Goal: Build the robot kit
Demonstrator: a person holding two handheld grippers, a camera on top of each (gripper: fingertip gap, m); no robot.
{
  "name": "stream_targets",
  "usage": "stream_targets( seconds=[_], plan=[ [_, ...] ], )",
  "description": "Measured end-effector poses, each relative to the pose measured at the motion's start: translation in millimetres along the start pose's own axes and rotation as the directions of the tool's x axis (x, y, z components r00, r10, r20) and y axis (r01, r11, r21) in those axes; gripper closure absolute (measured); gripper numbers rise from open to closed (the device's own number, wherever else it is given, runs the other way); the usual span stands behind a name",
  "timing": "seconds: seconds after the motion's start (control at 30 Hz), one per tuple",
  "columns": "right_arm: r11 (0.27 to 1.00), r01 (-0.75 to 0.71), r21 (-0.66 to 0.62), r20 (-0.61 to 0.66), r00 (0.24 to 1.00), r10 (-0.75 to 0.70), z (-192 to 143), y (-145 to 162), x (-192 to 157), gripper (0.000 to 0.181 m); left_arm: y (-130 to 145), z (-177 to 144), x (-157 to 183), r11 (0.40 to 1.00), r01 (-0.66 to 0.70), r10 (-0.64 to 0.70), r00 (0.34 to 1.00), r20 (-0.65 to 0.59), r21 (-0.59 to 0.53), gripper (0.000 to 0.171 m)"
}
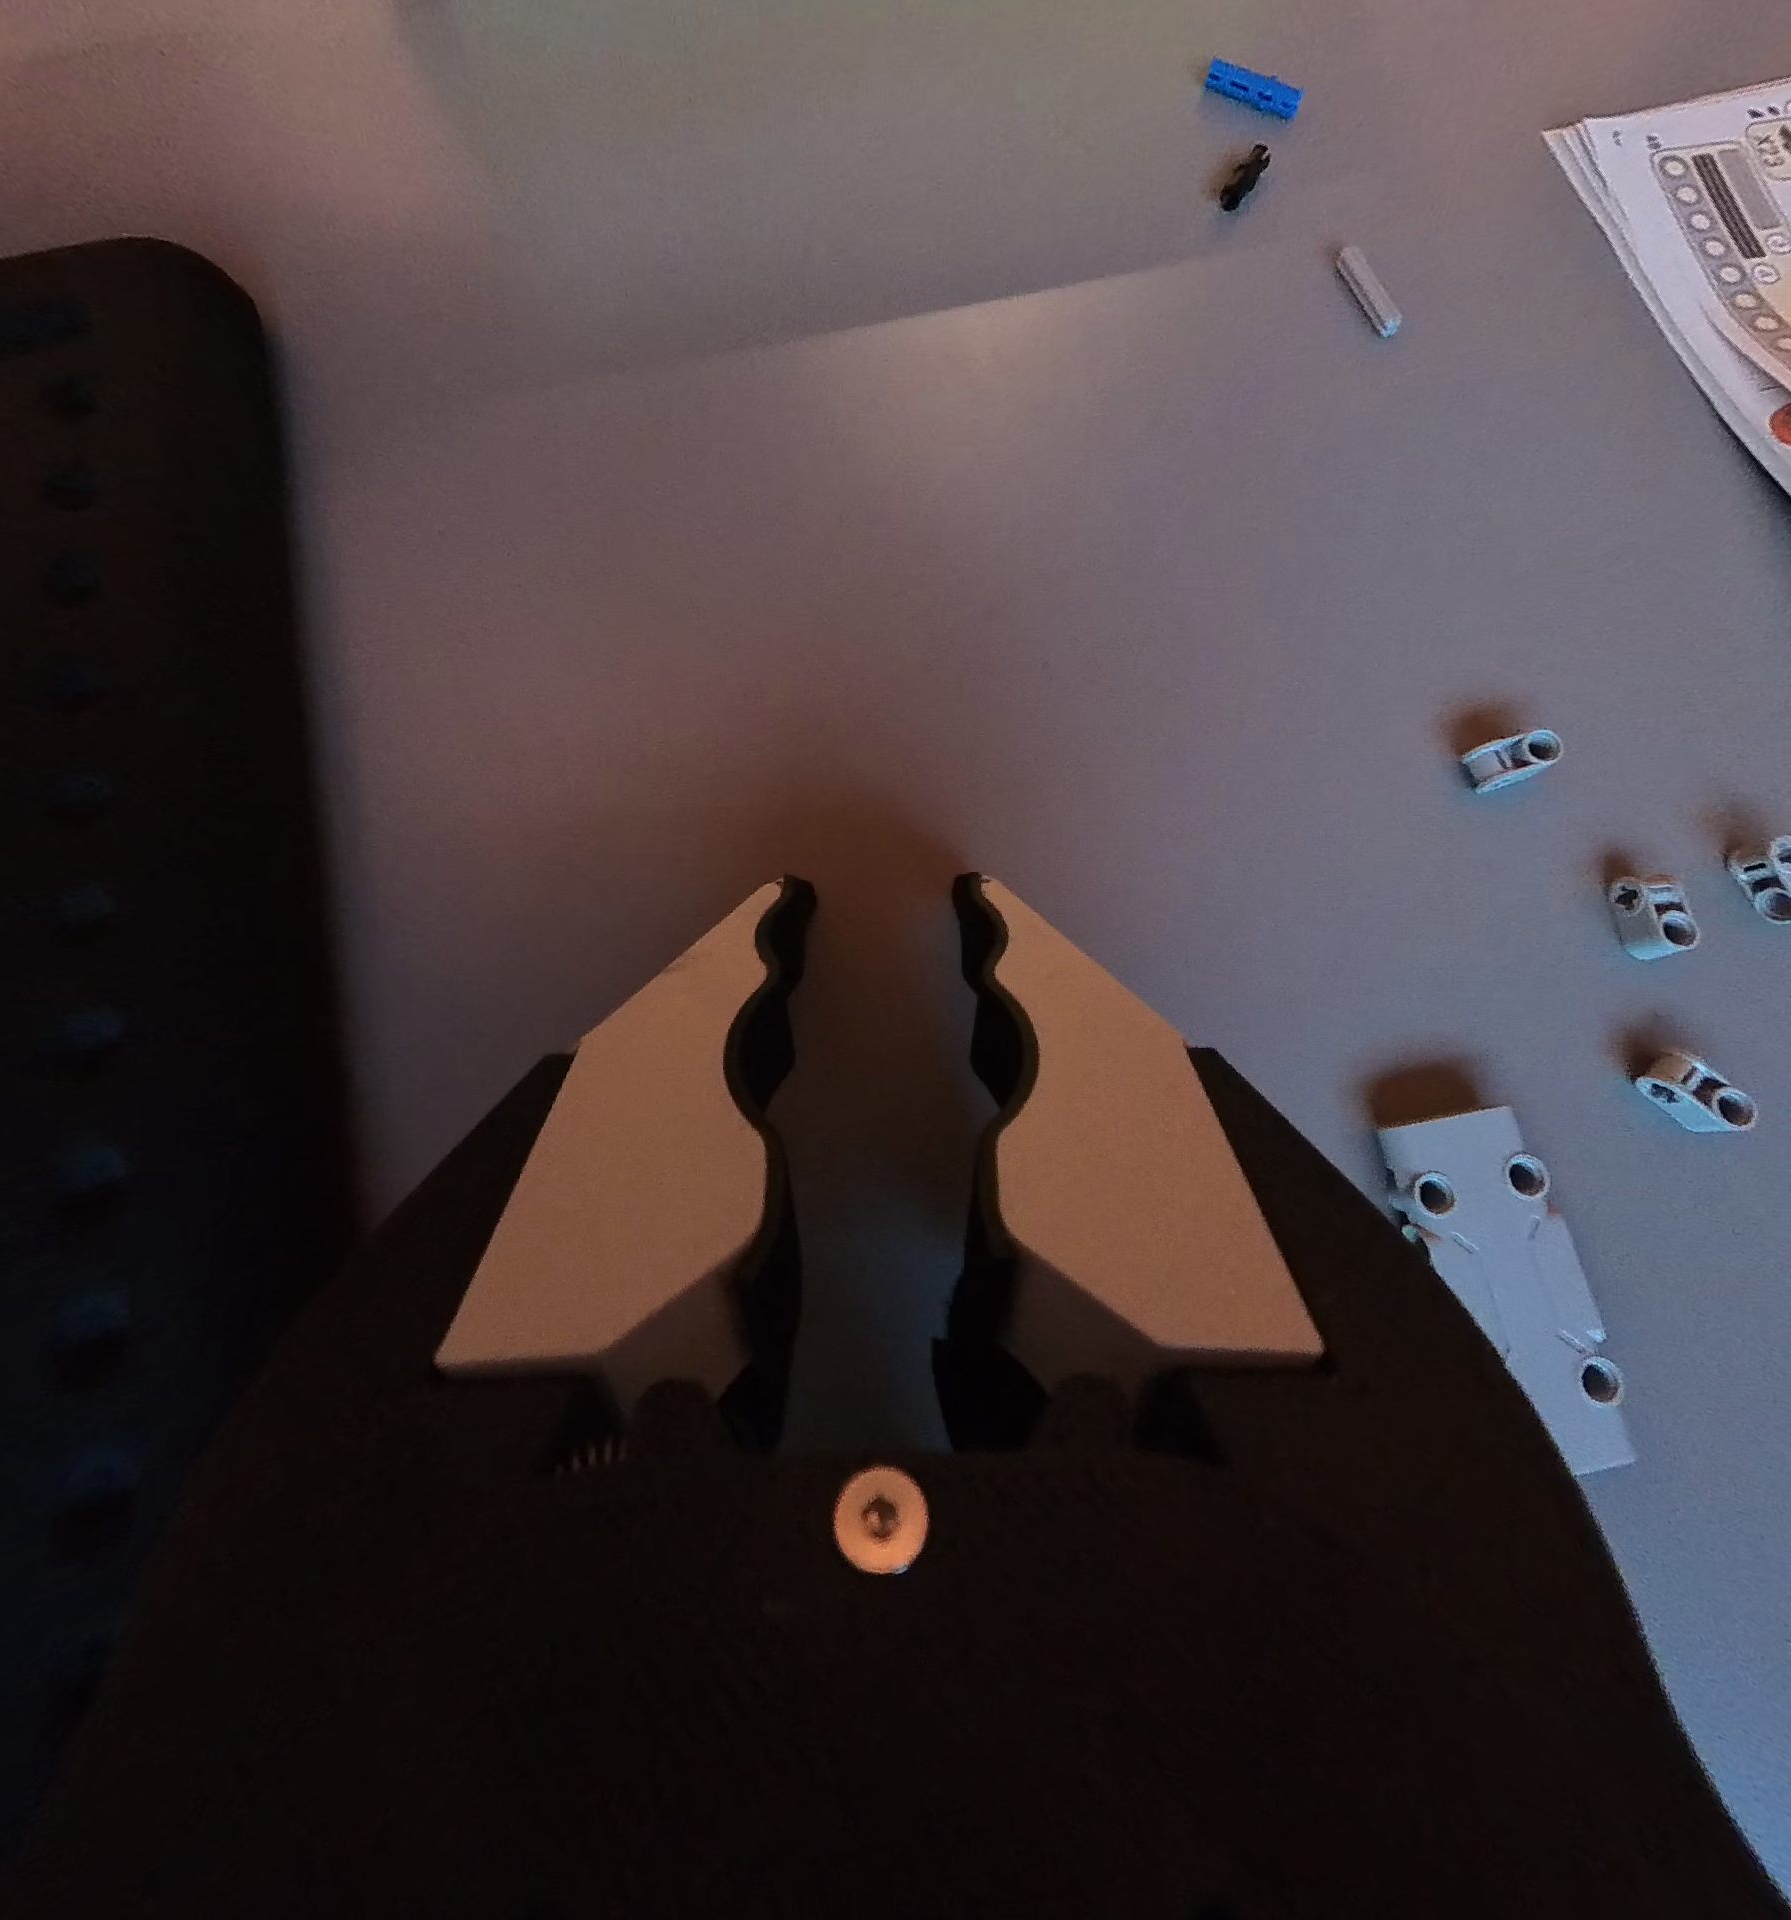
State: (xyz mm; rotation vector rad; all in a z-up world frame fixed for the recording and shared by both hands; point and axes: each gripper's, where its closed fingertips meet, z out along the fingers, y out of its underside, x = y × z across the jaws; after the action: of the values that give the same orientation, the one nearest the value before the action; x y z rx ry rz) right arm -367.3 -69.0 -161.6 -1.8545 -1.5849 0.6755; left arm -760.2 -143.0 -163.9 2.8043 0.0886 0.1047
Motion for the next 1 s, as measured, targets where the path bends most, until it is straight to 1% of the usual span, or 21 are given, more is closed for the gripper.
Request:
stream_targets(
  seconds=[0.1,0.2,0.3,0.33,0.4,0.5,0.6,0.67,0.7,0.73,0.77,0.8,0.83,0.87,0.9,0.93,1.0],
  plan=[
    [1.000,-0.001,0.000,0.001,1.000,0.001,0,0,0,0.150,0,0,-2,1.000,-0.017,0.017,1.000,-0.003,-0.006,0.168],
    [1.000,0.000,0.000,0.002,1.000,0.000,0,0,0,0.150,0,0,-3,1.000,-0.026,0.026,1.000,-0.006,0.004,0.169],
    [1.000,-0.002,0.001,0.004,1.000,0.002,0,0,0,0.150,-3,-4,-4,0.998,-0.051,0.052,0.999,-0.009,0.041,0.169],
    [1.000,-0.002,0.002,0.005,1.000,0.002,0,0,0,0.150,-4,-7,-2,0.997,-0.044,0.046,0.998,-0.040,0.060,0.169],
    [1.000,-0.001,0.001,0.005,1.000,0.001,0,0,-1,0.150,-9,-20,6,0.993,-0.020,0.038,0.989,-0.146,0.119,0.169],
    [1.000,0.003,-0.002,0.004,1.000,-0.003,0,0,-1,0.150,-15,-45,23,0.979,0.017,0.055,0.937,-0.344,0.205,0.169],
    [1.000,0.006,-0.004,0.005,1.000,-0.006,0,0,-2,0.150,-19,-71,42,0.962,0.039,0.103,0.867,-0.488,0.272,0.169],
    [1.000,0.009,-0.006,0.005,1.000,-0.009,0,0,-2,0.150,-20,-92,68,0.949,0.039,0.155,0.804,-0.574,0.312,0.169],
    [1.000,0.010,-0.005,0.006,1.000,-0.010,1,-1,-2,0.150,-22,-108,88,0.936,0.029,0.206,0.765,-0.611,0.352,0.169],
    [1.000,0.010,-0.004,0.007,1.000,-0.010,1,-1,-3,0.150,-22,-125,111,0.914,-0.005,0.279,0.734,-0.619,0.406,0.170],
    [1.000,0.011,-0.002,0.009,1.000,-0.011,1,-1,-3,0.150,-22,-138,134,0.883,-0.070,0.364,0.726,-0.583,0.465,0.170],
    [1.000,0.012,-0.001,0.009,1.000,-0.012,2,-1,-3,0.150,-24,-147,157,0.843,-0.150,0.445,0.735,-0.513,0.516,0.169],
    [1.000,0.014,0.000,0.008,1.000,-0.014,2,-1,-3,0.150,-28,-152,178,0.802,-0.228,0.507,0.749,-0.427,0.551,0.169],
    [1.000,0.017,-0.001,0.007,1.000,-0.017,1,-1,-3,0.150,-35,-151,198,0.771,-0.299,0.547,0.763,-0.344,0.562,0.169],
    [1.000,0.023,-0.005,0.006,1.000,-0.023,1,-1,-3,0.150,-42,-145,215,0.756,-0.368,0.570,0.776,-0.269,0.541,0.169],
    [1.000,0.031,-0.007,0.004,1.000,-0.031,1,-1,-4,0.150,-50,-134,229,0.755,-0.435,0.585,0.785,-0.203,0.491,0.169],
    [0.999,0.041,-0.011,-0.003,0.999,-0.041,0,-1,-4,0.151,-69,-109,247,0.773,-0.514,0.589,0.800,-0.118,0.372,0.169]
  ],
)
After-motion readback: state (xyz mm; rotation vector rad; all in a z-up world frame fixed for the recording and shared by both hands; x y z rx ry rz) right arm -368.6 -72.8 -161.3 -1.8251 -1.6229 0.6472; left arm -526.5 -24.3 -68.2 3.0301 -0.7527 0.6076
